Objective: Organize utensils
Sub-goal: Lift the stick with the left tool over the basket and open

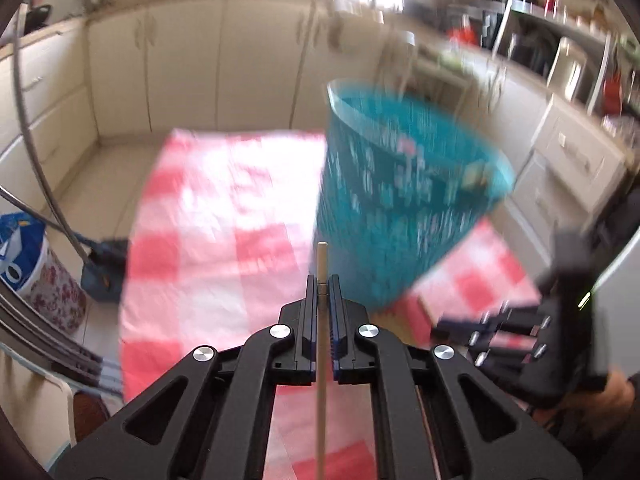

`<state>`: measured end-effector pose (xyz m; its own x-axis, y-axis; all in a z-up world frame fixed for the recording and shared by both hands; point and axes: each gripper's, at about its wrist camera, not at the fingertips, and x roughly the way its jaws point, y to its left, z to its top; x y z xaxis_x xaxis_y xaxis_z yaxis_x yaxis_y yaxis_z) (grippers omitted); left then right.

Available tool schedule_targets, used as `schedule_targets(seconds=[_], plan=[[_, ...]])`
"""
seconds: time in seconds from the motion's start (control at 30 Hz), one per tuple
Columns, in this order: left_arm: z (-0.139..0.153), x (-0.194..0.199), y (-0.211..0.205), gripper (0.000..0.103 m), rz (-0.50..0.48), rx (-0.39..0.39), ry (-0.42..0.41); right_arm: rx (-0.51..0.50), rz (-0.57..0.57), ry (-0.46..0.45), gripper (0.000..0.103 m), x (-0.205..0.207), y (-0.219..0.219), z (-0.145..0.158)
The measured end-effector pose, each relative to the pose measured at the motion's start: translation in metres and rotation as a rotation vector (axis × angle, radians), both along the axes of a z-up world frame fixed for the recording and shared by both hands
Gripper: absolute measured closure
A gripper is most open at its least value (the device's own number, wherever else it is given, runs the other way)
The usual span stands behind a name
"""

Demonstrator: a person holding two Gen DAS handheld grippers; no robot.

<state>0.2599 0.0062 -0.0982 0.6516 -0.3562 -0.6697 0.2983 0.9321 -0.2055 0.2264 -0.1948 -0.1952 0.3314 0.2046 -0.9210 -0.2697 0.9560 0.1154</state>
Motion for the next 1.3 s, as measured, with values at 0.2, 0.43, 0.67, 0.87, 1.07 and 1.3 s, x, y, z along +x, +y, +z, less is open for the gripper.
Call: schedule_targets(seconds=[0.2, 0.43, 0.67, 0.87, 1.07, 1.3], plan=[[0.036, -0.014, 0.014, 0.098, 0.03, -0.066, -0.143, -0.02, 0.005, -0.006, 0.094, -0.001, 0.004, 0.001], [0.084, -0.036, 0.017, 0.098, 0.022, -0.201, -0.307, -0.017, -0.002, -0.002, 0.094, -0.001, 0.006, 0.002], [0.165, -0.05, 0.004, 0.098, 0.044, -0.238, -0.595, -0.011, -0.001, 0.001, 0.094, 0.0, 0.005, 0.0], [0.185, -0.033, -0.026, 0.098, 0.176, -0.257, -0.762, -0.006, -0.003, -0.001, 0.094, 0.0, 0.005, 0.0], [0.137, 0.015, -0.045, 0.098, 0.264, -0.256, -0.659, 0.007, 0.004, -0.004, 0.094, 0.0, 0.003, 0.0], [0.097, 0.025, -0.06, 0.098, 0.203, -0.099, -0.552, 0.04, -0.007, 0.015, 0.094, 0.006, -0.005, 0.0]])
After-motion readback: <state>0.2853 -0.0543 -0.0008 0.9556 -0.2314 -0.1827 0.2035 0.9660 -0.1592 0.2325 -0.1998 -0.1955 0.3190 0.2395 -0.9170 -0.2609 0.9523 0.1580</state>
